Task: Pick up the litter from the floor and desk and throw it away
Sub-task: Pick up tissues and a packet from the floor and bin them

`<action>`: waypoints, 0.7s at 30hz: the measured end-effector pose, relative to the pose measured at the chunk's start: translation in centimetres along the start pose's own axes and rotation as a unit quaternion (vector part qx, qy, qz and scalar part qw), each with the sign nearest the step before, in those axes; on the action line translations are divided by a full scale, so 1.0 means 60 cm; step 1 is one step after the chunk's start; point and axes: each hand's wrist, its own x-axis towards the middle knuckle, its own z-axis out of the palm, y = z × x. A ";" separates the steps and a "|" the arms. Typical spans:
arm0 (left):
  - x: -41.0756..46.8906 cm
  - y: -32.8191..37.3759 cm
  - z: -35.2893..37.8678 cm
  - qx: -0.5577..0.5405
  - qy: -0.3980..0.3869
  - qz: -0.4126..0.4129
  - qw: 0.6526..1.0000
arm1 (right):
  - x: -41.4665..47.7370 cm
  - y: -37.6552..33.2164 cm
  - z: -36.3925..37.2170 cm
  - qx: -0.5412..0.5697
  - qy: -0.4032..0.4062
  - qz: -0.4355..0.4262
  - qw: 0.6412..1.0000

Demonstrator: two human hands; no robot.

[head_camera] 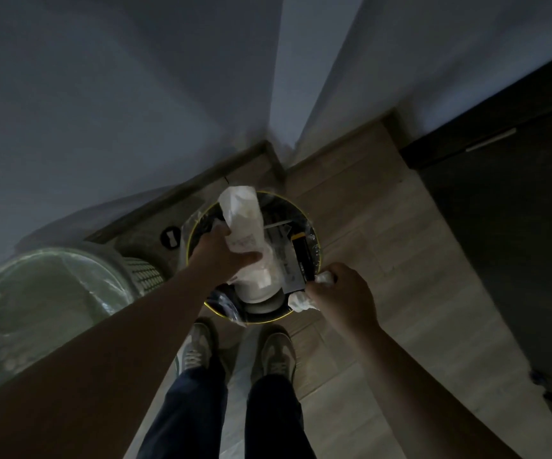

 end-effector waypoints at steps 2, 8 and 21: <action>-0.002 -0.003 0.000 0.028 0.007 0.006 1.000 | 0.004 -0.003 -0.002 -0.005 0.004 -0.005 1.000; -0.022 -0.016 -0.010 0.105 -0.021 0.021 0.994 | 0.019 -0.022 -0.003 -0.040 0.004 -0.009 0.999; -0.068 -0.080 -0.023 0.150 -0.072 0.096 0.981 | 0.073 -0.089 0.064 -0.158 -0.074 -0.036 0.984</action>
